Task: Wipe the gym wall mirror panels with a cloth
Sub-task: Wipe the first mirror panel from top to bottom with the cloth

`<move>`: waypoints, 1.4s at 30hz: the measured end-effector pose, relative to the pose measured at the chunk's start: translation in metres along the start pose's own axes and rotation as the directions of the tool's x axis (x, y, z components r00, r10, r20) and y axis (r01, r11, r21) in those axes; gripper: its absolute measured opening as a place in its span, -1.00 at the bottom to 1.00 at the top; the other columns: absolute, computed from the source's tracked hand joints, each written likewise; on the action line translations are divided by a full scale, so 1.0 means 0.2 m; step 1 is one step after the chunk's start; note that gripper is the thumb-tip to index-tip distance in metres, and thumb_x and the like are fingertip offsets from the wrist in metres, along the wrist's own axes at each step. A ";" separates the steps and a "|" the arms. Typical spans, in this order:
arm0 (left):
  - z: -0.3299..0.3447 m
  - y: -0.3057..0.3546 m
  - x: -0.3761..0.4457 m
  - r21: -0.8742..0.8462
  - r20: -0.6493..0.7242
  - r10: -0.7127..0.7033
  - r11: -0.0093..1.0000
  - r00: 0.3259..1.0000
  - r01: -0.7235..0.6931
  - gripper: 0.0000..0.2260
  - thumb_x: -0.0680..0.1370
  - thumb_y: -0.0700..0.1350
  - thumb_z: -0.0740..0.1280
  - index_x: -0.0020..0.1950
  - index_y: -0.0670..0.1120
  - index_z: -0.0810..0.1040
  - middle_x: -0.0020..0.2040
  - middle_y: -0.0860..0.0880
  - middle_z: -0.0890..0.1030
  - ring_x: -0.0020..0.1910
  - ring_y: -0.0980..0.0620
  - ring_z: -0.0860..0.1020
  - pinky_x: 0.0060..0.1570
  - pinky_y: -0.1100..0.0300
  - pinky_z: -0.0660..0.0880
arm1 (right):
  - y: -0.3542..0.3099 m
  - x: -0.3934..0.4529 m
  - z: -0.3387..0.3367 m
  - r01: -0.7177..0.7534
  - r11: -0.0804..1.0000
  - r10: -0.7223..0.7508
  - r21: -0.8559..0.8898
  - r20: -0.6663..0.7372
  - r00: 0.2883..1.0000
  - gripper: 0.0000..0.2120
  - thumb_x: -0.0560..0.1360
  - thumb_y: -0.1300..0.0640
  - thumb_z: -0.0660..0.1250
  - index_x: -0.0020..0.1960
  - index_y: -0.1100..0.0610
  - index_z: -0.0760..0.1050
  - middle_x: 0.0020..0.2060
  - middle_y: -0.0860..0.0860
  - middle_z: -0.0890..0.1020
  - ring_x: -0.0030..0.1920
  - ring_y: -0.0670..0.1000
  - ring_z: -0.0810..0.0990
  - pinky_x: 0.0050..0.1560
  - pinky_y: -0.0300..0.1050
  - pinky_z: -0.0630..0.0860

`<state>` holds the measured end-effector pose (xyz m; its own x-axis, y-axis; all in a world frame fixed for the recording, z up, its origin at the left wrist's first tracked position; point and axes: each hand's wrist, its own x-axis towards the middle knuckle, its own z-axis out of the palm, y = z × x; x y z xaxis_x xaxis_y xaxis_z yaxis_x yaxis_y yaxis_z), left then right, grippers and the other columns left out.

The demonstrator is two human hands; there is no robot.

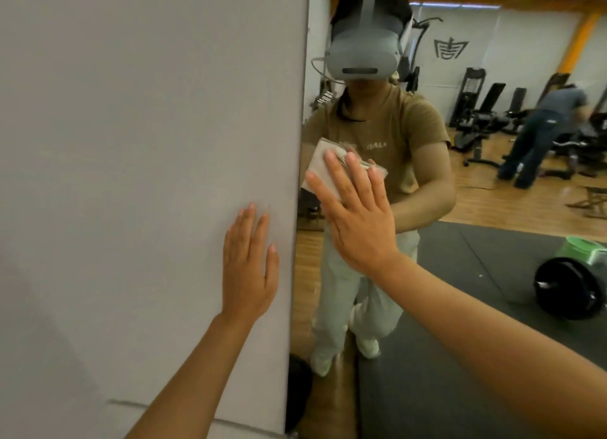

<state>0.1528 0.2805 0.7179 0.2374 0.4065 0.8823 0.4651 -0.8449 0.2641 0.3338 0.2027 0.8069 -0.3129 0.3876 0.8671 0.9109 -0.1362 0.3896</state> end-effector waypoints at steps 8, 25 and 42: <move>0.41 -0.15 -0.42 -0.068 -0.133 0.019 0.997 0.991 -0.028 -0.56 0.68 -0.10 0.03 0.57 -0.13 0.18 0.60 -0.14 0.14 0.60 -0.08 0.06 0.56 0.07 -0.08 | -0.30 -0.98 0.35 0.463 0.875 -0.416 -0.137 0.274 0.867 -0.40 0.54 0.18 0.01 0.58 0.03 0.16 0.58 0.04 0.14 0.60 0.14 -0.12 0.57 0.10 -0.13; 0.65 -0.29 -0.46 0.070 -0.442 0.204 0.979 0.873 -0.193 -0.51 0.65 -0.02 0.08 0.54 -0.19 0.27 0.57 -0.16 0.23 0.57 -0.12 0.16 0.56 0.02 0.02 | -0.09 -0.83 0.28 0.218 0.963 -0.232 -0.160 -0.074 0.970 -0.22 0.40 0.36 0.29 0.57 0.01 0.19 0.59 0.08 0.13 0.59 0.17 -0.01 0.56 0.17 -0.08; 0.66 -0.30 -0.46 0.057 -0.458 0.169 0.985 0.873 -0.161 -0.45 0.61 0.09 0.13 0.54 -0.16 0.29 0.57 -0.12 0.25 0.58 -0.09 0.14 0.53 -0.07 0.11 | 0.53 -0.59 -0.15 -0.217 0.976 0.210 -0.016 -0.196 0.958 -0.55 0.64 0.20 0.14 0.51 0.00 0.29 0.55 0.08 0.22 0.58 0.16 0.01 0.51 -0.06 -0.26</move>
<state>0.2165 0.3405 0.5697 -0.1053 0.0530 0.9930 0.4687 -0.8781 0.0965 0.4592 0.1149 0.7564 -0.1614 0.1638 0.9732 0.9527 -0.2315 0.1969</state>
